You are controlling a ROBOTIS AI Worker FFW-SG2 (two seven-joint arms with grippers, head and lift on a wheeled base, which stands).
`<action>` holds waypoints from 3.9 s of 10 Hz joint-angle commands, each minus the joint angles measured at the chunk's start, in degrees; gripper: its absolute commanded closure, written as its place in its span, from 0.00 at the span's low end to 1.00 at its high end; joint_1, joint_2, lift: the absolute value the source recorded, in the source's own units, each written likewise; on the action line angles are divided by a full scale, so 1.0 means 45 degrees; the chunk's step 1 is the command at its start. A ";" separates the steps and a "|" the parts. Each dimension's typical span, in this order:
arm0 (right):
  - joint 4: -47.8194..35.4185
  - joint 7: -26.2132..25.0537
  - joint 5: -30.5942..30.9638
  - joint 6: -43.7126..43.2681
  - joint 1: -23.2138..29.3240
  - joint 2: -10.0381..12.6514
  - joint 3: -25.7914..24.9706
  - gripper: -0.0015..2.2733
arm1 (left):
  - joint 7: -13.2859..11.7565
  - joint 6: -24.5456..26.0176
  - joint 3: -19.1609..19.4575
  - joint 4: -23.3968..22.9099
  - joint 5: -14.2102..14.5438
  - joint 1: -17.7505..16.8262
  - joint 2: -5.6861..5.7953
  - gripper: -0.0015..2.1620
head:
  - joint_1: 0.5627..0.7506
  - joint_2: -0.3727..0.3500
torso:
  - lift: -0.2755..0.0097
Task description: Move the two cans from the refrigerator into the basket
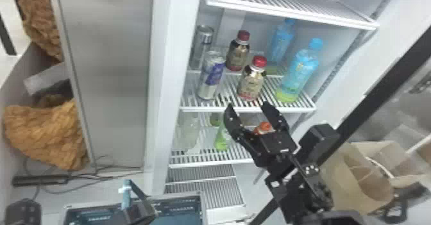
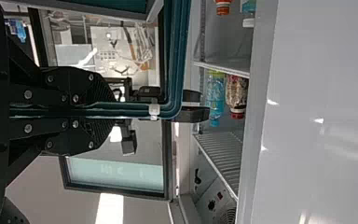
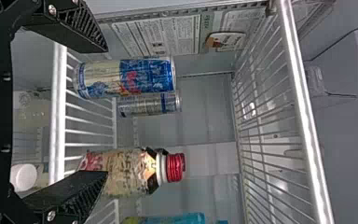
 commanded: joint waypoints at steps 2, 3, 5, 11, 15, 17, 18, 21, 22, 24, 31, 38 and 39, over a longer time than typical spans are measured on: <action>0.0846 -0.0002 -0.0031 0.0441 -0.1262 -0.0218 0.0599 0.05 | -0.0001 0.0000 -0.0025 0.0000 0.0000 -0.0009 0.0002 0.55 | 0.70 0.09 | 0.86; 0.1158 -0.0002 -0.0006 0.0441 -0.1637 -0.0218 0.0701 0.05 | -0.0001 0.0000 -0.0025 0.0000 0.0000 -0.0009 0.0002 0.55 | 0.70 0.12 | 0.86; 0.1783 -0.0080 -0.0006 0.0441 -0.2355 -0.0218 0.0904 0.05 | -0.0001 0.0000 -0.0025 0.0000 0.0000 -0.0009 0.0002 0.55 | 0.70 0.15 | 0.86; 0.4158 -0.0314 -0.0107 0.0441 -0.4668 -0.0432 0.1894 0.05 | -0.0001 0.0000 0.0001 0.0000 0.0025 0.0022 0.0002 0.55 | 0.70 0.21 | 0.86; 0.4940 -0.0314 -0.0310 0.0628 -0.5512 -0.0569 0.2351 0.38 | -0.0001 0.0000 0.0001 0.0000 0.0051 0.0054 -0.0018 0.55 | 0.70 0.26 | 0.86; 0.4846 -0.0334 -0.0336 0.0753 -0.5293 -0.0569 0.2351 0.54 | -0.0001 0.0000 0.0026 0.0000 0.0051 0.0054 -0.0018 0.55 | 0.70 0.27 | 0.86; 0.4627 -0.0334 -0.0336 0.0753 -0.5168 -0.0589 0.2351 0.54 | -0.0001 0.0000 0.0026 0.0000 0.0051 0.0054 -0.0018 0.55 | 0.70 0.27 | 0.86; 0.2940 -0.0431 -0.0514 0.1285 -0.4262 -0.0706 0.2300 0.54 | -0.0001 0.0000 0.0026 0.0000 0.0025 0.0054 -0.0037 0.55 | 0.70 0.27 | 0.86; 0.1721 -0.0744 -0.0488 0.1878 -0.3637 -0.0784 0.2275 0.54 | -0.0001 0.0000 0.0052 0.0000 0.0051 0.0085 -0.0037 0.55 | 0.70 0.27 | 0.86; 0.0002 -0.0939 -0.0590 0.2816 -0.2668 -0.0901 0.2072 0.54 | -0.0001 0.0000 0.0052 0.0000 0.0025 0.0085 -0.0057 0.55 | 0.70 0.26 | 0.86; -0.4998 -0.0919 -0.1351 0.6816 0.1332 -0.1253 0.1437 0.54 | -0.0001 0.0000 -0.0025 0.0000 0.0025 -0.0009 -0.0037 0.55 | 0.70 0.23 | 0.86; -0.6592 0.0506 -0.2291 1.1003 0.3207 -0.1253 0.1234 0.54 | -0.0001 -0.0031 -0.0025 0.0000 0.0000 -0.0103 -0.0037 0.55 | 0.70 0.29 | 0.86; -0.6810 0.0643 -0.2316 1.1410 0.3426 -0.1272 0.1208 0.54 | -0.0001 -0.0031 -0.0025 0.0000 0.0000 -0.0134 -0.0037 0.55 | 0.70 0.30 | 0.86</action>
